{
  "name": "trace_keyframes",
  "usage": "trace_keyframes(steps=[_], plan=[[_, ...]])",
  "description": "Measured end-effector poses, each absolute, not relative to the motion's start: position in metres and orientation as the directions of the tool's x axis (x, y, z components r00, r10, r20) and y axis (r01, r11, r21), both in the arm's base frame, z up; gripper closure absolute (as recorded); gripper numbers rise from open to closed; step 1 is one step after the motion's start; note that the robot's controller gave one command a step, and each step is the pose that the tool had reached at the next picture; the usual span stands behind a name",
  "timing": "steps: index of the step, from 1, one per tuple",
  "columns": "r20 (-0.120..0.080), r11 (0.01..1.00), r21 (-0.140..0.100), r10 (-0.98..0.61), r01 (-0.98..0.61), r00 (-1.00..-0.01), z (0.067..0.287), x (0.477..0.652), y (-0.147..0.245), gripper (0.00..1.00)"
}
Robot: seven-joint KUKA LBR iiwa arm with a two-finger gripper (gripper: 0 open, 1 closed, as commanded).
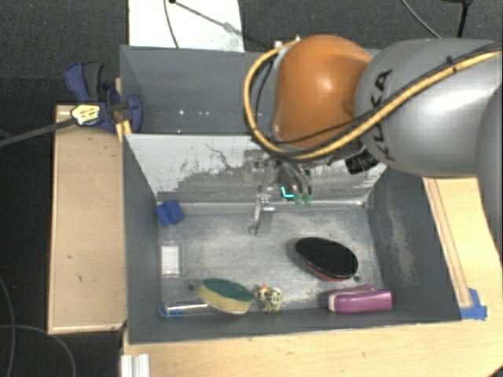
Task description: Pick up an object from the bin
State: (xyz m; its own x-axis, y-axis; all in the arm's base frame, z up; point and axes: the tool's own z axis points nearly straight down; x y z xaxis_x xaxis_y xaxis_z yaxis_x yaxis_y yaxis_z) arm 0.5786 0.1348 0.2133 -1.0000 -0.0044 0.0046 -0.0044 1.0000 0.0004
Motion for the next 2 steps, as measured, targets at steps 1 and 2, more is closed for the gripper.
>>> trace_keyframes(steps=[1,2], plan=[[0.0,0.988,0.0,-0.157,-0.157,-0.988,0.069,0.504,0.149,0.0],[0.001,0.92,-0.001,-0.393,-0.393,-0.92,0.1,0.479,0.108,0.0]])
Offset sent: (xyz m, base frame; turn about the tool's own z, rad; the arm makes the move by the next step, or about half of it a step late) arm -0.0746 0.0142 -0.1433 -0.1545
